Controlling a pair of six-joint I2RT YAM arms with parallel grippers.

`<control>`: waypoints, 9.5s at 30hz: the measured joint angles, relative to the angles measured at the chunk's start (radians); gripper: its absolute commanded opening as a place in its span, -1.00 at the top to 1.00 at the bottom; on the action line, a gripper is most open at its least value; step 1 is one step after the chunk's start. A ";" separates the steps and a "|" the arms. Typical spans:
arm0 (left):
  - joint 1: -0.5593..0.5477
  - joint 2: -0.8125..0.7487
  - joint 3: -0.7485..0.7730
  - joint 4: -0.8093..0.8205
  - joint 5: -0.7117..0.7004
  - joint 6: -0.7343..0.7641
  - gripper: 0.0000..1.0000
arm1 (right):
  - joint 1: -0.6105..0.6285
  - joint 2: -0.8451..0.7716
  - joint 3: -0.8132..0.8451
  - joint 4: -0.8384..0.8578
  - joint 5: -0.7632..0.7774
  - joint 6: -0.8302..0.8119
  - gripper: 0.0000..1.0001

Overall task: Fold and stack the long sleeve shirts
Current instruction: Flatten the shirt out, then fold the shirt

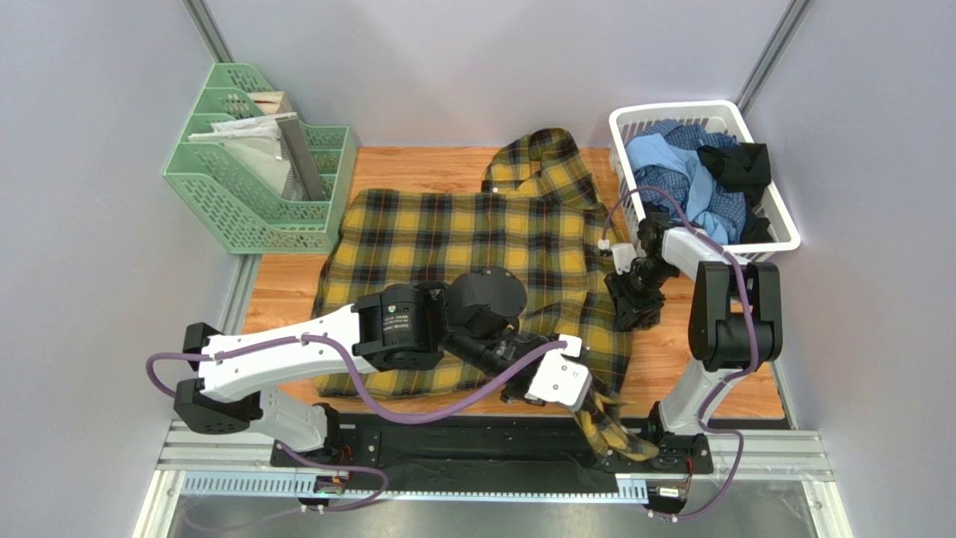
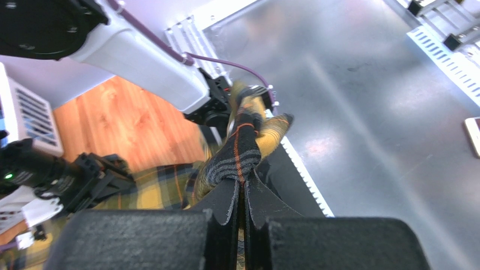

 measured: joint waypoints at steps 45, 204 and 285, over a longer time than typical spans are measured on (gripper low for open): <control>1.119 0.333 -0.384 -0.267 -0.205 0.237 0.08 | 0.208 0.012 0.089 -0.054 0.053 -0.023 0.00; 1.510 0.549 0.123 -0.208 -0.082 0.864 1.00 | 0.056 0.153 0.631 0.339 -0.181 0.119 1.00; 1.517 0.327 -0.060 -0.236 0.153 0.526 -0.98 | 0.283 0.594 0.947 0.205 -0.049 0.053 -0.46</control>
